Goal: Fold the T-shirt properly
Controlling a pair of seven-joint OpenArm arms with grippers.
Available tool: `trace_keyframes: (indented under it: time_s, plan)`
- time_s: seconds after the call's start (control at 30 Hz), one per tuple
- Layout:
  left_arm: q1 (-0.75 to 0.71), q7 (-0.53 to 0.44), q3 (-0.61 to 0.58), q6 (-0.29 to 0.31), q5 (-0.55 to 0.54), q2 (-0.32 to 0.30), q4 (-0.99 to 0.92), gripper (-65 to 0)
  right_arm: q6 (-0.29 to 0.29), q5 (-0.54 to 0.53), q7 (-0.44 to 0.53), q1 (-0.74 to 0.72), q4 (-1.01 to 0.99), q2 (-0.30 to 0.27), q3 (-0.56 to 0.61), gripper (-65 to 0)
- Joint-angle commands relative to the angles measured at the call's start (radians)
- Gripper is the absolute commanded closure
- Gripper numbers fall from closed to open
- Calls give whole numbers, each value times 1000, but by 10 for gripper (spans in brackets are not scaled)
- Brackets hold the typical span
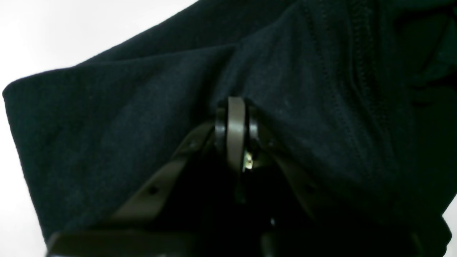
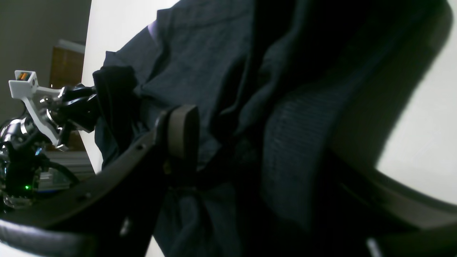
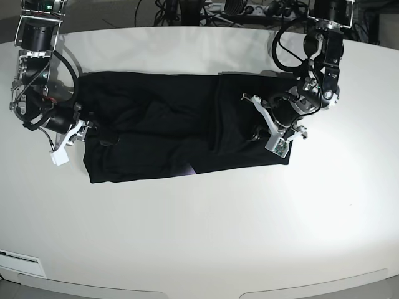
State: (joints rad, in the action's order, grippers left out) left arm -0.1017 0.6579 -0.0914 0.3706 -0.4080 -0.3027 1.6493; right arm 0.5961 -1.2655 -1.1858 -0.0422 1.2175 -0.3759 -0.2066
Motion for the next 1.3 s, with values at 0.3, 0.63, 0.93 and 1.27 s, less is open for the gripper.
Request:
trace_keyframes:
  time_s: [0.3, 0.63, 0.93, 1.27]
  plan:
    - [-19, 150, 0, -23, 81, -19, -22, 0, 7, 61, -68, 9, -6, 47, 10, -314]
    - [21, 159, 7, -4, 51, -19, -3, 0, 6, 63, -65, 0, 45, 46, 8, 0]
    - [35, 163, 90, -5, 51, -45, 128, 0, -43, 410, -40, 1, 294, 11, 8, 0]
    - [10, 166, 208, -5, -23, -133, 144, 0, -109, 542, 14, -2, 385, -200, 8, 0]
